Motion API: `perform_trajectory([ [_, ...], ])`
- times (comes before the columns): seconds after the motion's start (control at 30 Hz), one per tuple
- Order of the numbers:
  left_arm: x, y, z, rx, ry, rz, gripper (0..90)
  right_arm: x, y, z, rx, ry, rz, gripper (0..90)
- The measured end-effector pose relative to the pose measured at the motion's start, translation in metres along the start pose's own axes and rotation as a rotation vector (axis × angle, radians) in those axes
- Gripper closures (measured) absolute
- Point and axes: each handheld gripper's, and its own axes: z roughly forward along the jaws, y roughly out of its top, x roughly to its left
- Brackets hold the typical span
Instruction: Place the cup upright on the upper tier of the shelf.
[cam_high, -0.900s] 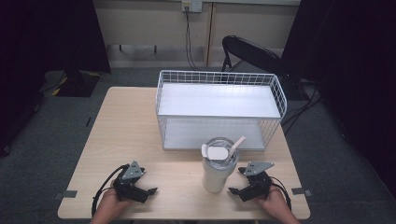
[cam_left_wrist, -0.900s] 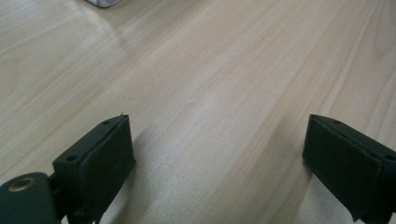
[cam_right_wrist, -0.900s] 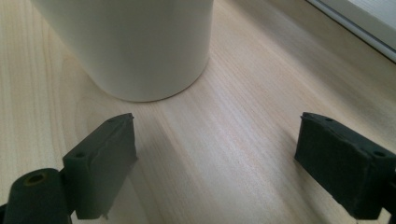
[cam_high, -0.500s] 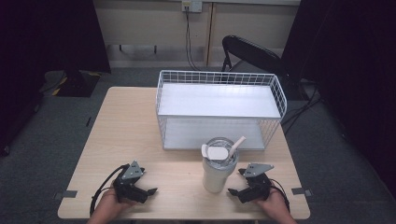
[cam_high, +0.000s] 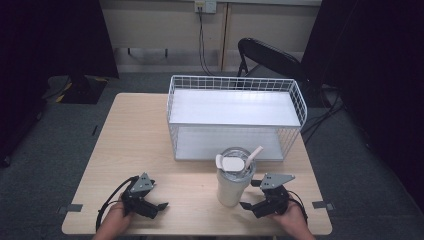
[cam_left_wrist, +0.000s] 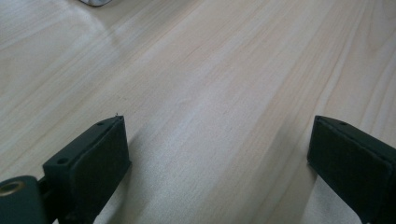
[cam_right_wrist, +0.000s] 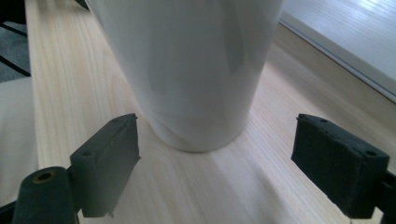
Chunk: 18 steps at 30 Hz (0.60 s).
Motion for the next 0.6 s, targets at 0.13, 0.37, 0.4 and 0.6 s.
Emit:
perform_trajectory([
  [0.13,0.0,0.0,0.0,0.0,0.0,0.002,4.7,0.003,0.007,-0.001,-0.034,0.025,0.005,14.1],
  [0.37,0.001,0.0,0.0,-0.002,-0.006,-0.003,4.5,0.003,0.013,-0.003,-0.085,0.053,0.018,14.0],
  [0.4,0.001,0.0,0.0,-0.003,-0.008,-0.005,4.5,0.004,0.015,-0.003,-0.1,0.057,0.016,14.0],
  [0.6,0.001,0.0,0.0,-0.004,-0.012,-0.009,4.4,0.005,0.023,-0.004,-0.131,0.066,0.005,13.9],
])
